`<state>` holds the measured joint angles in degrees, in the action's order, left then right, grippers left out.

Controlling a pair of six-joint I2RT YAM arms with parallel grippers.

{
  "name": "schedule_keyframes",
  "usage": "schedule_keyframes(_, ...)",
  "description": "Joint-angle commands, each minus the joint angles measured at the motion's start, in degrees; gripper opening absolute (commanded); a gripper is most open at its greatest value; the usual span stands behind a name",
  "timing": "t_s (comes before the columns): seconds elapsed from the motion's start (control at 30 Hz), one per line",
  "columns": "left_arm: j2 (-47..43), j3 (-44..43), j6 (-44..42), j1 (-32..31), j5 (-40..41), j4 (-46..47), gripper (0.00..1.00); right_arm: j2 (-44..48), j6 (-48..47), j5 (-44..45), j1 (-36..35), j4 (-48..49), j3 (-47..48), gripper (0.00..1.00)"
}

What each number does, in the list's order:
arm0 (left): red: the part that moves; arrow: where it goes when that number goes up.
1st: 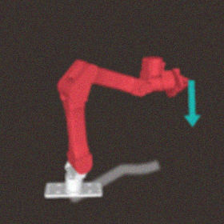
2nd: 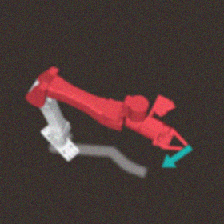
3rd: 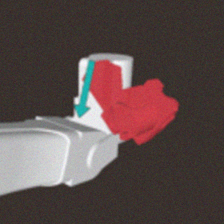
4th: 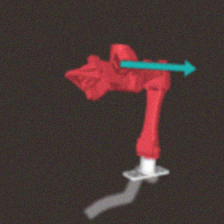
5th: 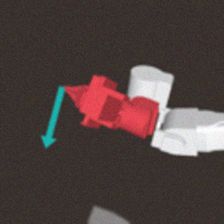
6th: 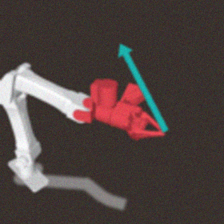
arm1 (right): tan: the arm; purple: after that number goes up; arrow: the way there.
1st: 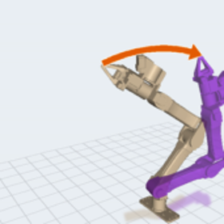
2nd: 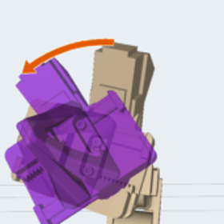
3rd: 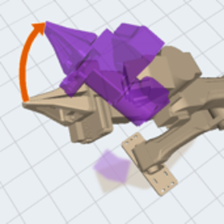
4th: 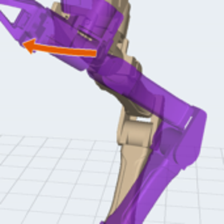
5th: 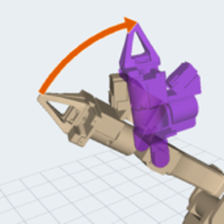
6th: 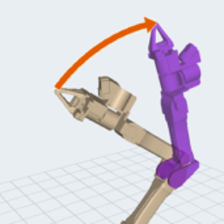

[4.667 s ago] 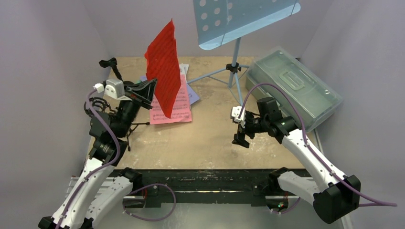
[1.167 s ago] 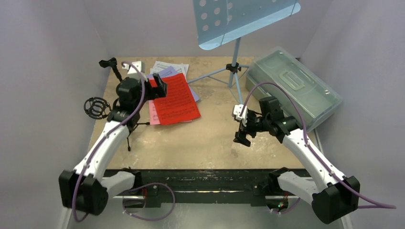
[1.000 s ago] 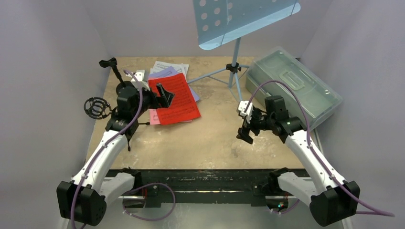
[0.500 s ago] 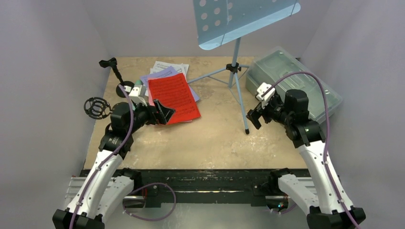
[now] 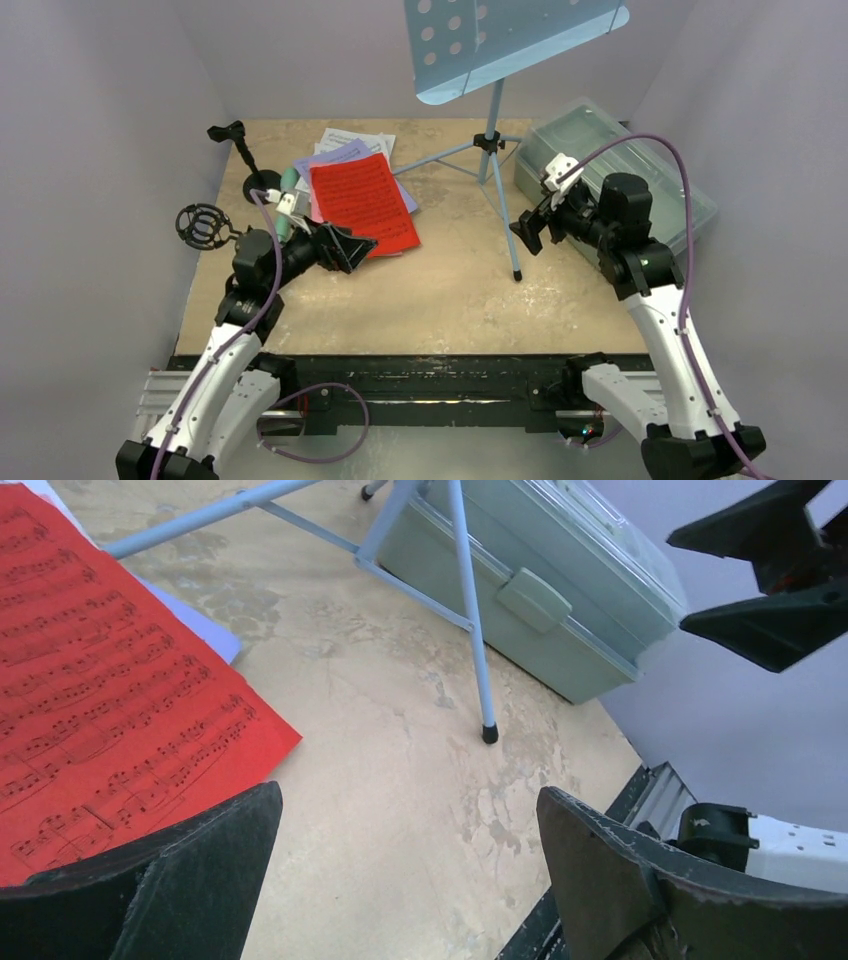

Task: Pack up the instrument practice props
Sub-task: Place the sheet music at the center of the board, then adjust the music stand at the center of the board.

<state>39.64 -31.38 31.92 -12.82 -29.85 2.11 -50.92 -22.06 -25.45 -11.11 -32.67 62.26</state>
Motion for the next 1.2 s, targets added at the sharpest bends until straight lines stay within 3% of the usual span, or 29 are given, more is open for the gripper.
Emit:
schedule_keyframes(0.0,0.42,3.65,5.64,-0.85,-3.38,15.09,0.99,-2.17,2.77,-4.17,0.24,9.31,-1.78,0.99)
schedule_keyframes(0.13,6.32,4.83,9.43,-8.87,4.59,21.85,0.99,-6.99,10.39,-6.8,0.57,15.91,-2.46,0.99)
schedule_keyframes(0.27,16.19,4.12,12.42,-18.39,14.75,30.75,0.99,-10.02,17.96,-12.27,5.43,22.23,-5.14,0.99)
schedule_keyframes(0.4,28.91,-2.09,11.68,-25.67,24.62,35.1,0.99,-9.27,23.83,-17.02,10.55,27.06,-9.08,0.99)
schedule_keyframes(0.47,37.34,-7.52,11.66,-28.69,28.89,34.25,0.98,-8.02,25.38,-17.72,12.27,28.77,-10.62,0.99)
schedule_keyframes(0.6,51.7,-19.53,13.61,-32.55,34.44,31.44,0.85,-4.88,27.56,-16.3,15.42,30.2,-12.54,0.99)
schedule_keyframes(0.8,68.11,-38.4,16.22,-37.14,45.99,19.84,0.78,-2.68,31.3,-13.74,20.6,31.47,-14.23,0.99)
schedule_keyframes(1.03,75.47,-48.27,14.59,-39.37,52.57,18.2,0.71,-2.77,32.21,-15.15,21.57,31.13,-14.0,0.99)
schedule_keyframes(1.17,79.4,-54.26,14.0,-39.48,55.42,14.67,0.61,-2.62,32.5,-15.81,21.57,31.15,-13.97,0.99)
